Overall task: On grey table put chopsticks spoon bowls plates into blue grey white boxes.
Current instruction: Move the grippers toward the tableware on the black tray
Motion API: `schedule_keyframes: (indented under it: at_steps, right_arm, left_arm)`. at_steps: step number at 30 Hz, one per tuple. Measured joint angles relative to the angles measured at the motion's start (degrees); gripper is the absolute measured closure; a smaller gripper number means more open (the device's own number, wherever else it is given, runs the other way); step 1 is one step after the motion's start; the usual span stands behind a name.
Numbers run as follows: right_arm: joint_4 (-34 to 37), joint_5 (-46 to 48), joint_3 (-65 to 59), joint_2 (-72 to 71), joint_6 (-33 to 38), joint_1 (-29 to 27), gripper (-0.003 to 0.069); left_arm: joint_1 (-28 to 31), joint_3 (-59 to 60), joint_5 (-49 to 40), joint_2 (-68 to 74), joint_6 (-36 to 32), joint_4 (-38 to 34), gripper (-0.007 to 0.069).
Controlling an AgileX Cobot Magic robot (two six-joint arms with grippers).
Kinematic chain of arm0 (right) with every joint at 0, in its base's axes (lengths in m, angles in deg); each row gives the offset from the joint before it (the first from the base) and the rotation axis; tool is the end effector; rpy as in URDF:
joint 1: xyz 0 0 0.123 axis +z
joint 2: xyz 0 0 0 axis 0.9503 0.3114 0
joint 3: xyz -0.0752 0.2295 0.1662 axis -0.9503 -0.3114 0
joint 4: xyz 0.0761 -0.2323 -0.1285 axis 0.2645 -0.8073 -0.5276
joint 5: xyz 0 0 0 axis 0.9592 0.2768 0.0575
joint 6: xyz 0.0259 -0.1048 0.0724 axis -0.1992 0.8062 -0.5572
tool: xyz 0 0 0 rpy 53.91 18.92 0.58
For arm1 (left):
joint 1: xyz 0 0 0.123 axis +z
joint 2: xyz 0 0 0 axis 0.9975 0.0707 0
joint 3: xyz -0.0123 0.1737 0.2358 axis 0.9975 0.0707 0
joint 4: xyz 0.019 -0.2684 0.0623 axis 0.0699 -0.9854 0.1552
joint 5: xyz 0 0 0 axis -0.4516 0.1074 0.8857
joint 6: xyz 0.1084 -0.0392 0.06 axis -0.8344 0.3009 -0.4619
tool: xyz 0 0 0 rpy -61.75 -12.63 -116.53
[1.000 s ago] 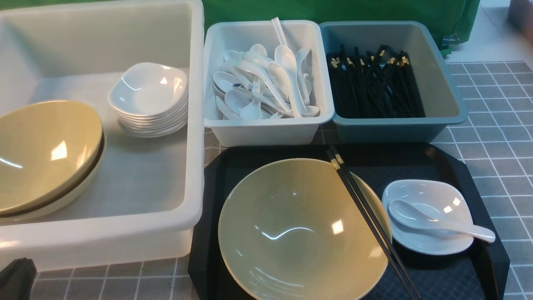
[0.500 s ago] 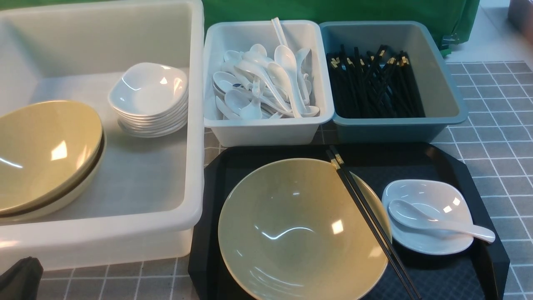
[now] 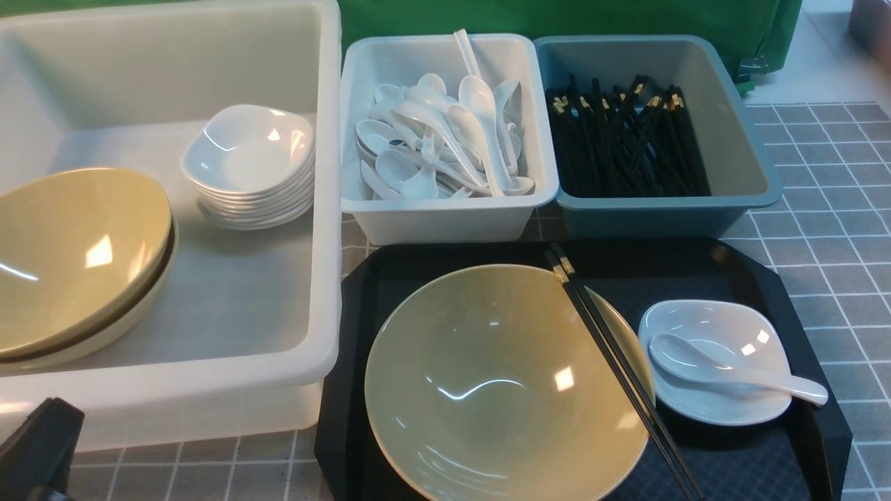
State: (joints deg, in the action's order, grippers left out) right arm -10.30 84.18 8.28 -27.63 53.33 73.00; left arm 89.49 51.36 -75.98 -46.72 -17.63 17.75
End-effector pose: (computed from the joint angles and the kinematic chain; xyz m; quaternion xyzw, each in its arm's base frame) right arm 0.1083 -0.0024 0.1657 0.0278 0.7884 0.0116 0.6144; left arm 0.1115 -0.0114 0.1901 -0.2553 0.6824 -0.2897 0.6207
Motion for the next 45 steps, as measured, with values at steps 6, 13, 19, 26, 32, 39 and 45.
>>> schedule_keyframes:
  at_steps: [6,13,19,26,32,39,45]
  right_arm:
    - [12.3,-0.4,0.0,0.0,-22.7,0.0,0.0421]
    - [17.3,-0.5,0.0,0.0,-39.3,0.0,0.0421]
    - [17.7,-2.6,0.0,0.0,-35.1,0.1,0.0421]
    - [18.2,4.1,12.9,3.1,-14.2,4.3,0.0466]
    - [17.1,20.5,35.6,24.4,7.3,8.1,0.0618]
    - [16.7,47.9,56.2,48.1,24.5,8.8,0.0626]
    - [16.3,52.4,63.0,60.1,26.3,17.7,0.0625]
  left_arm:
    - [0.0,0.0,1.2,0.0,3.5,-19.2,0.0636]
    - [0.0,0.0,2.0,0.0,3.9,-24.8,0.0636]
    - [0.0,-0.6,-0.2,0.0,2.0,-27.9,0.0636]
    - [0.0,-19.3,-9.7,3.5,-16.1,-15.6,0.0636]
    - [0.0,-38.8,-28.9,22.4,-16.0,6.9,0.0636]
    - [-1.3,-55.1,-49.1,38.7,-15.5,25.1,0.0636]
    - [-16.0,-61.9,-56.3,50.5,-15.7,37.8,0.0636]
